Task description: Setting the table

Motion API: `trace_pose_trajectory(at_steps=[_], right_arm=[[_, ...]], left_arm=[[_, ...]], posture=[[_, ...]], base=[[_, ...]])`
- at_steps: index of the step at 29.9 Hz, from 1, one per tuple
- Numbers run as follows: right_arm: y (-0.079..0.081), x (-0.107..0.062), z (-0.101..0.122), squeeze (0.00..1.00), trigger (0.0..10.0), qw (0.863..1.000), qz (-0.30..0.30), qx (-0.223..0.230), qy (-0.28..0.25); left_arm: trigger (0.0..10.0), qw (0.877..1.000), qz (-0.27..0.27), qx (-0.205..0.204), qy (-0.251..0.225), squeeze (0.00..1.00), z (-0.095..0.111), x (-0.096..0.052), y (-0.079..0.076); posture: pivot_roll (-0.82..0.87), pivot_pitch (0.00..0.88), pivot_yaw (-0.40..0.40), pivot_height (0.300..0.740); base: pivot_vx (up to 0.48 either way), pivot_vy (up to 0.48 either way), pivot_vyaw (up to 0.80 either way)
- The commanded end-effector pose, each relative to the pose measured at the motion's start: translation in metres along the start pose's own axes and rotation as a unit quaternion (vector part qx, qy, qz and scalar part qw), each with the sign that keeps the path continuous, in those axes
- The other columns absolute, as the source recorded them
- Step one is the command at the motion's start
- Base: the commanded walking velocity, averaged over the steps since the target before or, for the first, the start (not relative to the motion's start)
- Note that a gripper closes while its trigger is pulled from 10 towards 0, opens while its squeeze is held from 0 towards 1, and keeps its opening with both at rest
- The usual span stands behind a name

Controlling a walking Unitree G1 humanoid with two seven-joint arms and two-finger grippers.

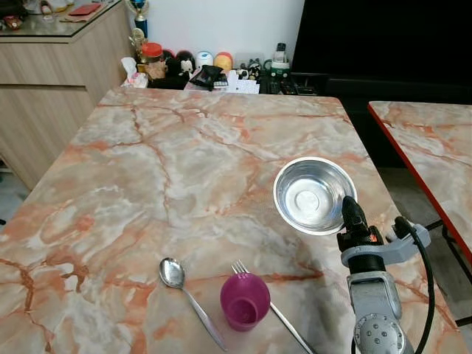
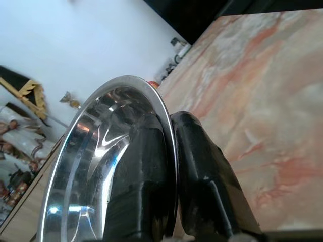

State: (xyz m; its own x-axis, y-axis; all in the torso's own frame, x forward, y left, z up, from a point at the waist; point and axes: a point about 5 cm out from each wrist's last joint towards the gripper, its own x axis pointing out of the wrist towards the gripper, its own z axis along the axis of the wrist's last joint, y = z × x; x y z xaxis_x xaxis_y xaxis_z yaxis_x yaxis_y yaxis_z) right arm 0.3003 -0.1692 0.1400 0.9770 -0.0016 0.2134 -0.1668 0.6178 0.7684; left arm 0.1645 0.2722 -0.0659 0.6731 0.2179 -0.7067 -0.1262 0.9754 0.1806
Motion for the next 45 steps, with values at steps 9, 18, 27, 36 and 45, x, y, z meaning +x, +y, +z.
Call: trace_pose_trajectory(at_steps=[9,18,27,36,45], right_arm=[[0.011,0.003,0.01,0.0,10.0,0.999,0.027,-0.004,-0.029],[0.013,0.003,0.008,0.0,10.0,0.999,0.032,-0.017,-0.026],[0.014,0.001,0.006,0.0,10.0,0.999,0.032,-0.014,-0.026],[0.015,0.001,0.004,0.0,10.0,0.999,0.031,-0.019,-0.019],[0.017,0.0,0.002,0.0,10.0,0.999,0.034,-0.021,-0.023]], left_arm=[[10.0,1.0,-0.01,-0.003,0.017,0.0,-0.009,-0.002,-0.008],[10.0,1.0,-0.014,-0.001,0.021,0.0,-0.012,-0.003,-0.01],[10.0,1.0,-0.021,0.007,0.018,0.0,-0.01,-0.002,-0.014],[10.0,1.0,-0.025,0.008,0.017,0.0,-0.01,-0.001,-0.016],[10.0,1.0,-0.025,0.006,0.019,0.0,-0.011,-0.002,-0.017]], posture=[[-0.01,0.086,-0.035,0.74],[-0.02,0.075,-0.033,0.74],[-0.02,0.072,-0.029,0.74],[-0.02,0.084,-0.031,0.74],[-0.02,0.098,-0.03,0.74]], base=[[0.0,-0.287,0.0],[0.0,-0.421,0.0],[0.0,-0.419,0.0],[0.0,-0.42,-0.46],[0.0,-0.42,-0.07]])
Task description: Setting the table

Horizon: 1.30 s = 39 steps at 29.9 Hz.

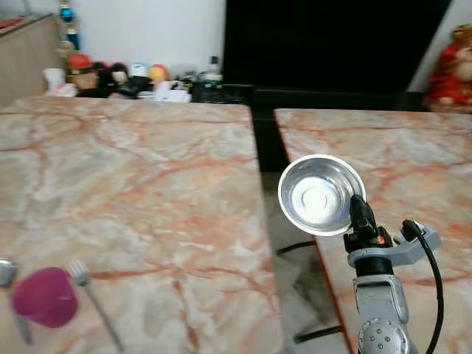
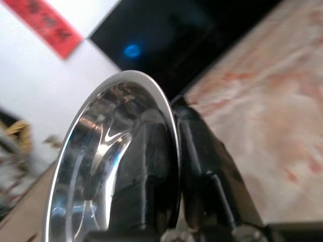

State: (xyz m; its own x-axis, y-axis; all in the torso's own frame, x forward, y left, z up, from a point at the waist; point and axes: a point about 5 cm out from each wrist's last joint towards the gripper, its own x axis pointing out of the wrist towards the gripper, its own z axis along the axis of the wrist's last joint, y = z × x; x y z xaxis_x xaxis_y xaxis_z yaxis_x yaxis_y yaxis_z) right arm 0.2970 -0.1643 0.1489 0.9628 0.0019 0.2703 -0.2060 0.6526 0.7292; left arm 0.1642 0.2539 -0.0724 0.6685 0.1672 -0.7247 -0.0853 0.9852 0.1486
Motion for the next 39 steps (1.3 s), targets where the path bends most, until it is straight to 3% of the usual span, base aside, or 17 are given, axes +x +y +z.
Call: trace_pose_trajectory(at_steps=[1,35,39], right_arm=[[0.007,0.001,0.001,0.0,10.0,1.0,0.01,0.001,-0.006],[0.001,-0.02,-0.001,0.0,10.0,0.999,-0.023,-0.028,-0.002],[0.001,-0.019,0.002,0.0,10.0,0.999,-0.027,-0.03,-0.005]], left_arm=[[10.0,1.0,0.002,0.002,0.012,0.0,-0.007,-0.002,0.002],[10.0,1.0,-0.001,0.004,0.014,0.0,-0.007,-0.002,0.0],[10.0,1.0,0.003,0.001,0.014,0.0,-0.007,-0.002,0.001]], posture=[[-0.02,0.099,-0.03,0.74],[-0.04,0.115,-0.03,0.74],[-0.04,0.117,-0.029,0.74]], base=[[0.0,-0.42,0.0],[0.0,-0.419,0.0],[0.0,-0.062,0.0]])
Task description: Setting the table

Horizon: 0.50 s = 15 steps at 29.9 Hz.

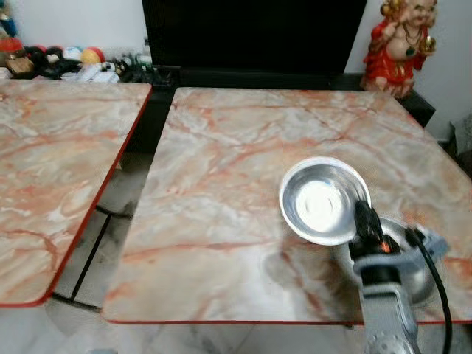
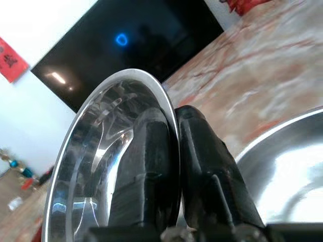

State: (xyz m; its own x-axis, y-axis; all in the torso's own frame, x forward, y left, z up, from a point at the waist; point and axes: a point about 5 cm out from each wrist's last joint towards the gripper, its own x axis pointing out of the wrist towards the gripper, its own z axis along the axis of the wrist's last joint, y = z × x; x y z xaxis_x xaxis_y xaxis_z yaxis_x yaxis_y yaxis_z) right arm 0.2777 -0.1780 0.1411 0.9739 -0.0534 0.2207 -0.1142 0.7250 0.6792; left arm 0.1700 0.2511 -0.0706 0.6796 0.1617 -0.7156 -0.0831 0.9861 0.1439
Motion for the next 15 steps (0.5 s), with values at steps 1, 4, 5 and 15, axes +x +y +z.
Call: trace_pose_trajectory(at_steps=[1,4,5,15], right_arm=[[0.013,0.001,-0.005,0.0,10.0,1.0,0.01,0.021,-0.003],[0.012,0.0,-0.003,0.0,10.0,1.0,0.006,0.019,-0.006],[0.012,0.0,-0.003,0.0,10.0,1.0,0.005,0.018,-0.007],[0.003,-0.002,0.007,0.0,10.0,0.998,-0.05,-0.004,-0.024]], left_arm=[[10.0,1.0,0.006,0.003,0.021,0.0,-0.012,-0.004,0.005],[10.0,1.0,0.007,0.004,0.021,0.0,-0.012,-0.004,0.005],[10.0,1.0,0.007,0.004,0.021,0.0,-0.012,-0.004,0.005],[10.0,1.0,0.004,0.007,0.023,0.0,-0.012,-0.004,0.004]], posture=[[-0.04,0.117,-0.029,0.74],[-0.04,0.117,-0.029,0.74],[-0.04,0.117,-0.029,0.74],[-0.05,0.121,-0.026,0.74]], base=[[0.0,0.0,0.0],[0.0,0.0,0.0],[0.0,0.0,0.0],[0.0,0.0,0.0]])
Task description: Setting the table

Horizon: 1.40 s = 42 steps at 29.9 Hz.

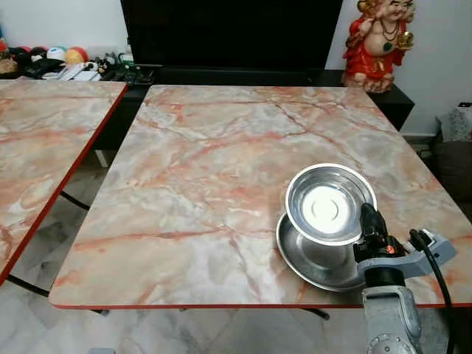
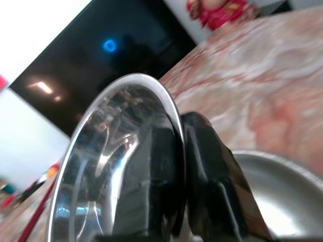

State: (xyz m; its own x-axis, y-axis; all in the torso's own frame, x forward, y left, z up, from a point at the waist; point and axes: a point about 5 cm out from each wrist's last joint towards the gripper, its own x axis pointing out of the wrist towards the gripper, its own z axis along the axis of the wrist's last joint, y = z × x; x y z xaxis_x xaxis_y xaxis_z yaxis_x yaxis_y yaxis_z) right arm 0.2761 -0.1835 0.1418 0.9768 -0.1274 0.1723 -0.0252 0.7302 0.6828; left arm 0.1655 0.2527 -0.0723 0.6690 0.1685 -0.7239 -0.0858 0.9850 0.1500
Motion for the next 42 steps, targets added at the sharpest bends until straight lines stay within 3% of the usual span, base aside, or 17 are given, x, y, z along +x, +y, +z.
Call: trace_pose_trajectory(at_steps=[1,12,18,28,42], right_arm=[[0.006,-0.001,0.002,0.0,10.0,1.0,-0.012,0.009,-0.016],[-0.001,-0.019,0.001,0.0,10.0,0.999,-0.05,0.001,0.01],[-0.005,-0.026,-0.006,0.0,10.0,0.995,-0.093,0.032,0.027],[-0.002,-0.021,-0.016,0.0,10.0,0.995,-0.073,0.026,0.063],[-0.013,-0.018,-0.026,0.0,10.0,0.992,-0.093,0.024,0.083]], left_arm=[[10.0,1.0,0.001,0.006,0.016,0.0,-0.008,-0.002,0.003],[10.0,1.0,-0.001,0.019,0.015,0.0,-0.006,-0.002,0.005],[10.0,1.0,-0.008,0.026,0.014,0.0,-0.004,-0.001,0.003],[10.0,0.999,-0.009,0.029,0.011,0.0,-0.002,-0.001,0.003],[10.0,0.999,-0.009,0.028,0.014,0.0,-0.004,-0.001,0.002]], posture=[[-0.05,0.121,-0.025,0.74],[-0.06,0.124,-0.021,0.74],[-0.06,0.122,-0.014,0.74],[-0.06,0.121,-0.015,0.74],[-0.05,0.123,-0.019,0.74]], base=[[0.0,0.0,0.0],[0.0,0.0,0.0],[0.0,0.0,0.0],[0.0,0.0,0.0],[0.0,0.0,0.0]])
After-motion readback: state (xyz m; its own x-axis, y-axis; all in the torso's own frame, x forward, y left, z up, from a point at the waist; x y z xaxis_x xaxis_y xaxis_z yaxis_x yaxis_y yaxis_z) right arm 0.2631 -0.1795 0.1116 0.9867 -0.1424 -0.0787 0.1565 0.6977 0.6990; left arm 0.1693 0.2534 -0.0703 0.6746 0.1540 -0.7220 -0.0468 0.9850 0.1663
